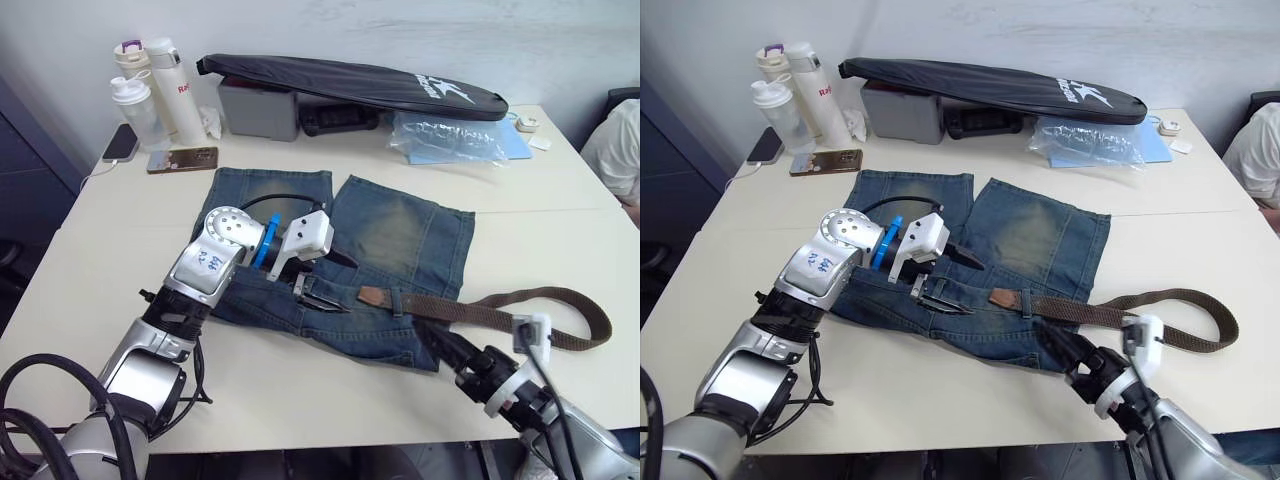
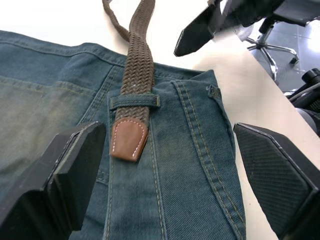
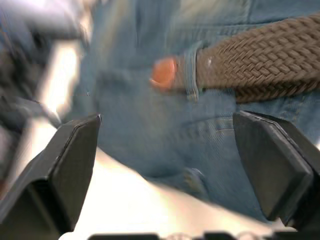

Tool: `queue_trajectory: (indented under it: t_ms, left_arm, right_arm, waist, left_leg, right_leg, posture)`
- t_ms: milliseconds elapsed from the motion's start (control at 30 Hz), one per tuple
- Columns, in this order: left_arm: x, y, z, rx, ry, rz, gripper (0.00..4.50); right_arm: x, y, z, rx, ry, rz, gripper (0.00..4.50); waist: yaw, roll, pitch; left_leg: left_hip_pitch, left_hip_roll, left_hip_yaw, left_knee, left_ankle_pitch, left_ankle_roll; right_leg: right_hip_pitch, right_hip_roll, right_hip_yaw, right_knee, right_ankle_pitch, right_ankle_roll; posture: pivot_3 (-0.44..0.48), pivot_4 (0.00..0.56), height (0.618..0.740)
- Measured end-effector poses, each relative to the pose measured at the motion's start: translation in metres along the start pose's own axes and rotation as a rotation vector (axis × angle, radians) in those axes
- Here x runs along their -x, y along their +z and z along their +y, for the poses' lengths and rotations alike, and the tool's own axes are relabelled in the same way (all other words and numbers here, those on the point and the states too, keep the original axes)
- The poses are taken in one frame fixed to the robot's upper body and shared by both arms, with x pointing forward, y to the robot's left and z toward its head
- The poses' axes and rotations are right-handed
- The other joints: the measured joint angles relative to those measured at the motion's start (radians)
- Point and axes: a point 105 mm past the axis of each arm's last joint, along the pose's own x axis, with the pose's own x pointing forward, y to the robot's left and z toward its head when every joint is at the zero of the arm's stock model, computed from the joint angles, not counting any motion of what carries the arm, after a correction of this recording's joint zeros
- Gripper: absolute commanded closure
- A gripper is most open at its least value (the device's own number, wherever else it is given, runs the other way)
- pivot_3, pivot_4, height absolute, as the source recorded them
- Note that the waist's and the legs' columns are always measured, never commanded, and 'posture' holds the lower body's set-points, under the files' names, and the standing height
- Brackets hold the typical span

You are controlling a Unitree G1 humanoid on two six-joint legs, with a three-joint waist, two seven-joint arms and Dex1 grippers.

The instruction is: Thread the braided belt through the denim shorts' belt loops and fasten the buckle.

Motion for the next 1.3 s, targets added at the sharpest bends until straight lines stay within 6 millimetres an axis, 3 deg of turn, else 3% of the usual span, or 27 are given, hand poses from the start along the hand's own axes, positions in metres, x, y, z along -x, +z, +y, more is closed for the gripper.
queue_trajectory:
  t_ms: [67, 167, 300, 533, 733, 867, 1033, 1200, 1300]
  left_arm:
    - [-0.001, 0.001, 0.002, -0.009, -0.007, 0.003, 0.00]
    - [-0.004, 0.002, 0.003, -0.025, -0.024, 0.011, 0.00]
    - [-0.016, 0.000, 0.006, -0.048, -0.060, 0.040, 0.00]
    - [-0.029, -0.002, 0.024, -0.061, -0.030, 0.130, 0.00]
    - [-0.045, -0.004, 0.027, -0.055, -0.032, 0.148, 0.00]
    - [-0.058, -0.013, 0.025, -0.082, -0.042, 0.199, 0.00]
    - [-0.060, -0.024, 0.027, -0.129, -0.028, 0.261, 0.00]
    - [-0.067, -0.036, 0.020, 0.019, -0.065, 0.271, 0.00]
    - [-0.066, -0.035, 0.023, 0.002, -0.042, 0.256, 0.00]
  right_arm:
    - [-0.001, 0.008, 0.000, 0.185, -0.010, 0.021, 0.83]
    - [-0.001, 0.011, 0.001, 0.403, -0.012, 0.085, 2.30]
    - [-0.010, -0.001, 0.002, 0.484, -0.010, 0.148, 4.36]
    - [-0.028, -0.016, 0.007, 0.483, -0.028, 0.164, 4.44]
    - [-0.036, -0.034, -0.006, 0.447, -0.090, 0.234, 4.44]
    - [-0.038, -0.037, -0.005, 0.425, -0.105, 0.237, 4.44]
    - [-0.038, -0.039, -0.005, 0.404, -0.120, 0.231, 4.44]
    - [-0.040, -0.040, -0.003, 0.378, -0.147, 0.219, 4.44]
    - [-0.040, -0.040, -0.003, 0.381, -0.155, 0.220, 4.44]
  waist:
    - [0.001, -0.001, 0.001]
    - [0.005, -0.002, 0.001]
    - [0.014, -0.004, 0.001]
    - [0.025, -0.005, 0.002]
    - [0.025, -0.005, 0.000]
    - [0.024, -0.006, 0.000]
    - [0.022, -0.007, -0.002]
    - [0.021, -0.009, -0.005]
    - [0.022, -0.010, -0.006]
  left_leg:
    - [0.000, 0.000, 0.001, 0.000, 0.000, 0.000]
    - [-0.001, 0.000, 0.001, 0.000, 0.000, 0.000]
    - [0.000, 0.000, 0.001, 0.001, 0.000, 0.000]
    - [-0.002, -0.002, 0.002, 0.002, 0.000, 0.000]
    - [-0.004, -0.003, 0.003, 0.003, 0.000, 0.000]
    - [-0.003, -0.002, 0.003, 0.003, 0.000, 0.000]
    - [-0.002, -0.002, 0.003, 0.003, 0.000, 0.000]
    - [-0.002, -0.002, 0.003, 0.003, 0.000, 0.000]
    - [-0.002, -0.002, 0.003, 0.004, 0.000, 0.000]
  right_leg:
    - [-0.001, 0.000, 0.000, 0.000, 0.000, 0.000]
    - [-0.001, 0.001, 0.000, 0.001, 0.000, 0.000]
    - [-0.002, 0.001, 0.002, 0.001, 0.000, 0.000]
    - [-0.005, 0.000, 0.003, 0.004, 0.000, 0.000]
    - [-0.008, -0.001, 0.004, 0.008, 0.000, 0.000]
    - [-0.008, 0.000, 0.005, 0.009, 0.000, 0.000]
    - [-0.008, 0.001, 0.005, 0.009, 0.000, 0.000]
    - [-0.008, 0.001, 0.005, 0.011, 0.000, 0.000]
    - [-0.008, 0.001, 0.005, 0.011, 0.000, 0.000]
  posture:
    - [0.000, 0.150, 0.740]
    - [0.000, 0.150, 0.740]
    - [0.000, 0.150, 0.740]
    - [0.000, 0.150, 0.740]
    - [0.000, 0.150, 0.740]
    - [0.000, 0.150, 0.740]
    - [0.000, 0.150, 0.740]
    - [0.000, 0.150, 0.740]
    - [0.000, 0.150, 0.740]
